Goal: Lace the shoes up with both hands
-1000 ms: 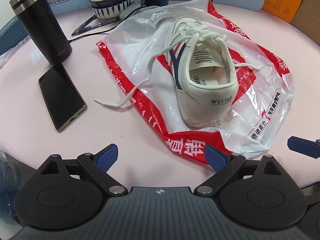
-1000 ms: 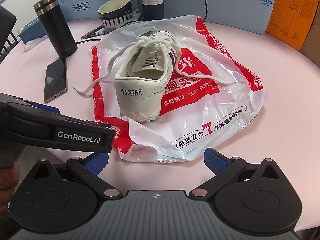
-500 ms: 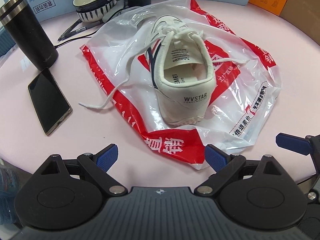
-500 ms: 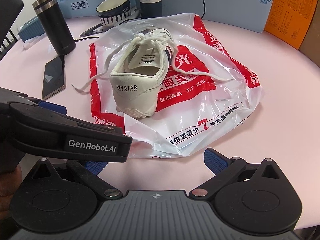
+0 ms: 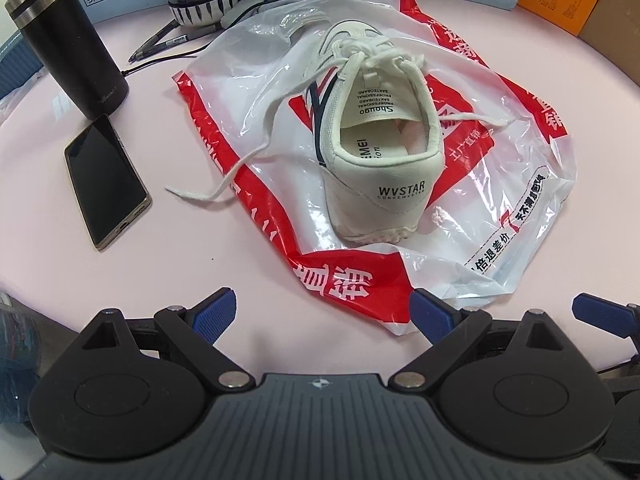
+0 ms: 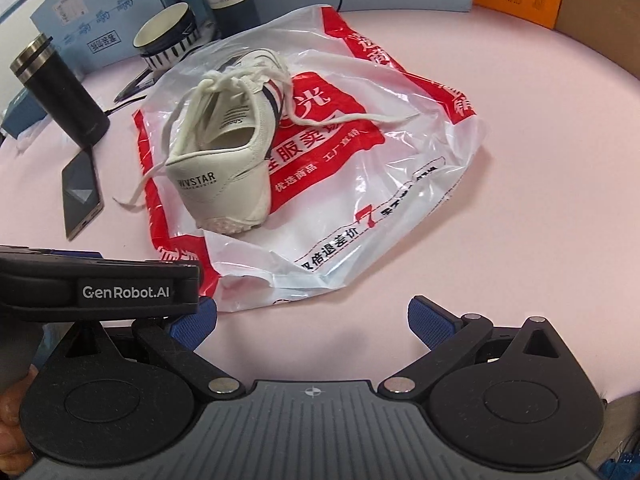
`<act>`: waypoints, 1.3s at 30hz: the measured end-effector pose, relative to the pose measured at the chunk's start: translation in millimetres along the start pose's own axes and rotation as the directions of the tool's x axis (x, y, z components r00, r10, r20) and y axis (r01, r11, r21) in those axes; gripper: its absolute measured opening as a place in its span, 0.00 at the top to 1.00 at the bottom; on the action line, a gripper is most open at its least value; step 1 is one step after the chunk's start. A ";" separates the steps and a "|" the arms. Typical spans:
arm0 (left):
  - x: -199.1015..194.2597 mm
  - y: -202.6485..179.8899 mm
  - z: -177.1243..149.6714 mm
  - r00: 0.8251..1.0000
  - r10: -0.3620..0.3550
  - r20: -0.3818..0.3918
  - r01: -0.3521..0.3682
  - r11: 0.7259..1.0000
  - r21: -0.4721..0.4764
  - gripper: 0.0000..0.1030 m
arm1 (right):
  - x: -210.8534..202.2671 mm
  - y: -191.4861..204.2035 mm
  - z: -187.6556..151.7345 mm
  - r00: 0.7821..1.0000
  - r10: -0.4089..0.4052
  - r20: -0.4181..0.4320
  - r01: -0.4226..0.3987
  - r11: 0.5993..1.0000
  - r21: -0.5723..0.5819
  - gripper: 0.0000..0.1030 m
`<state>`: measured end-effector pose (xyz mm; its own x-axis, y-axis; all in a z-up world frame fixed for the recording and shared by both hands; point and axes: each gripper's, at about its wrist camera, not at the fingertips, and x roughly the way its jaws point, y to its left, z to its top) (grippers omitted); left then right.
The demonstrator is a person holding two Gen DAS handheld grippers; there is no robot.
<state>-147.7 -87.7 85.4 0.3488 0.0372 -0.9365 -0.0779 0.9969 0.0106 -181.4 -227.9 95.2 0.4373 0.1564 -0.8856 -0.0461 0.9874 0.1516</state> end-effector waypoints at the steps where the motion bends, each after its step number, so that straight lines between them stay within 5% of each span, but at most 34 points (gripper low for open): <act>1: -0.3 -0.1 0.1 1.000 0.000 0.001 0.000 1.000 -0.001 0.10 | -0.4 1.9 -0.4 1.000 -0.008 0.000 0.008 1.000 -0.011 0.00; 12: -0.2 0.4 4.2 1.000 0.011 0.001 -0.011 0.999 -0.031 0.10 | -8.0 17.0 -4.3 0.993 -0.110 0.031 0.113 0.987 -0.116 0.00; 39: 14.0 -4.5 19.2 0.999 0.005 -0.039 -0.006 1.000 -0.005 0.10 | 6.3 20.5 10.9 0.995 -0.096 -0.001 0.095 0.986 -0.140 0.00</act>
<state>-124.5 -90.4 79.0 0.3118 0.0399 -0.9493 -0.0843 0.9963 0.0142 -169.9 -207.0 97.5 0.4391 0.0604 -0.8964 -0.1295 0.9916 0.0034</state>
